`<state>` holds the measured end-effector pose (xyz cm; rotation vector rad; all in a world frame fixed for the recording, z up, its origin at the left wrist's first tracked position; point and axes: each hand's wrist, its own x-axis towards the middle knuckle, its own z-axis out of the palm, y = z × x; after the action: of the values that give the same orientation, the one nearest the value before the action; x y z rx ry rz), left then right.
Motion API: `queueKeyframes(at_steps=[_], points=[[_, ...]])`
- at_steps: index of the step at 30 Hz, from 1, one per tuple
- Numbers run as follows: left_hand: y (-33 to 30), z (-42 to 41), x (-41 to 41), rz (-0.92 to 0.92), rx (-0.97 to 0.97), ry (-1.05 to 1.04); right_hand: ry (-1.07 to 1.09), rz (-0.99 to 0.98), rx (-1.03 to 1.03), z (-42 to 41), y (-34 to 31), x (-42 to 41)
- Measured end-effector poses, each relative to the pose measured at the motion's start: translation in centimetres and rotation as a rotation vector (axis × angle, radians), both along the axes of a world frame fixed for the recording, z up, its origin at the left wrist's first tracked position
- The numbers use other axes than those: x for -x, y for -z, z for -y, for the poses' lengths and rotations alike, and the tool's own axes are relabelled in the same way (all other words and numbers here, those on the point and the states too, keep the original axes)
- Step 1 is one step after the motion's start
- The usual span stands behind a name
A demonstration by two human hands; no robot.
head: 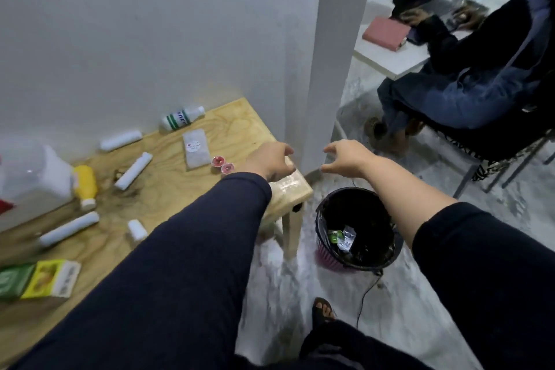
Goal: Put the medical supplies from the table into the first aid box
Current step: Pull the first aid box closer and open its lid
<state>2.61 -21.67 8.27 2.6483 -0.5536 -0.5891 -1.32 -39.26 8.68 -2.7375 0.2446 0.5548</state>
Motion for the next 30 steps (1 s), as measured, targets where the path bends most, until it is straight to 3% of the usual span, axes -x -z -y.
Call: queueKeyframes(at_steps=[17,26,30], points=[[-2.4,-34.0,10.1,0.087,0.036,-0.572,-0.514,0.109,-0.026,-32.8,-3.4,2.1],[-1.0,-45.6,8.1,0.187,-0.012,-0.775,-0.758,0.184,-0.026,-46.3,-2.0,-3.2],[-0.4,-49.9,5.1,0.232,-0.034,-0.814,-0.921,0.312,-0.024,-51.3,-1.5,-6.8]])
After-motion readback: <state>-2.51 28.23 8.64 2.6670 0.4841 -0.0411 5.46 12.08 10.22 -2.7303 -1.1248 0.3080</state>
